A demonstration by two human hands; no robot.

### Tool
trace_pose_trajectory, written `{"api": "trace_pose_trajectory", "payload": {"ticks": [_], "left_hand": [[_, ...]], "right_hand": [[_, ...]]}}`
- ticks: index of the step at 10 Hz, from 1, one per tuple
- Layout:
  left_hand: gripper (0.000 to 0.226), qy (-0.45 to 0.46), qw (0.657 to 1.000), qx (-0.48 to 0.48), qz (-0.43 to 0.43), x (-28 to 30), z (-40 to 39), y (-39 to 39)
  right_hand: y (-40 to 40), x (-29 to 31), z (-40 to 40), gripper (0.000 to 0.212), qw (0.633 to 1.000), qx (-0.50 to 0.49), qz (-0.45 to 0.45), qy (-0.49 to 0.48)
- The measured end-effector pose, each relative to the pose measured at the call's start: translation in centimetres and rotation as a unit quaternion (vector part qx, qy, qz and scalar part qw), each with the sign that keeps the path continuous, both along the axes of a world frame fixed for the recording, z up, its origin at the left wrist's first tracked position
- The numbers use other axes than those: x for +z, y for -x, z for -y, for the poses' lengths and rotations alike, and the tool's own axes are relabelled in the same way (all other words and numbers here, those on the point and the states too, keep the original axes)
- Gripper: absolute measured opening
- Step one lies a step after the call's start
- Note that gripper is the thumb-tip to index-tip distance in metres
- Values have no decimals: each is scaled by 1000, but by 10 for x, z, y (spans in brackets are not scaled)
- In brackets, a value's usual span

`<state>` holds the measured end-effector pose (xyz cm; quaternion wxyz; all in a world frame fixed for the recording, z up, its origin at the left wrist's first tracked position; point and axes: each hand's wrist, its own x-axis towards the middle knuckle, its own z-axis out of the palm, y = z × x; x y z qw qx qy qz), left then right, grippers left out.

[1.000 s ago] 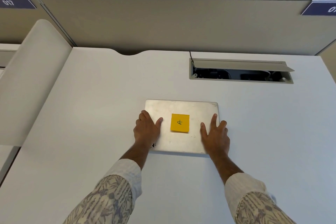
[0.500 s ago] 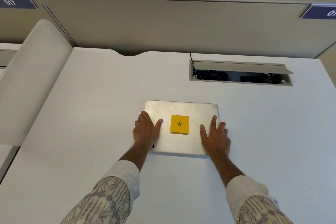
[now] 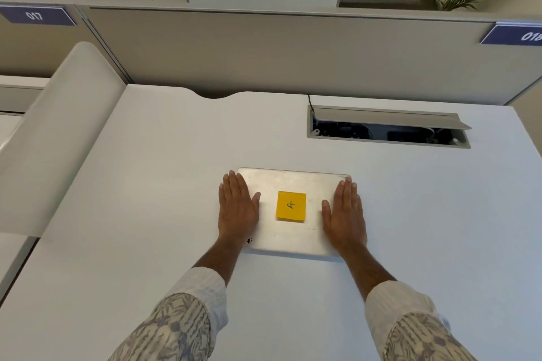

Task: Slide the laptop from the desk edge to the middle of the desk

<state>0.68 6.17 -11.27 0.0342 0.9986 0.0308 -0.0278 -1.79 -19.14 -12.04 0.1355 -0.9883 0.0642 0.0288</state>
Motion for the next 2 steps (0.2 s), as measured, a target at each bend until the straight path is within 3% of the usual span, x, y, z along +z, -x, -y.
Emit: {"api": "trace_pose_trajectory", "payload": {"ticks": [2], "left_hand": [[68,20,998,-62,14,9,23,-1]], "right_hand": [[-6,15,-17,71,997,68,22,-22]]}}
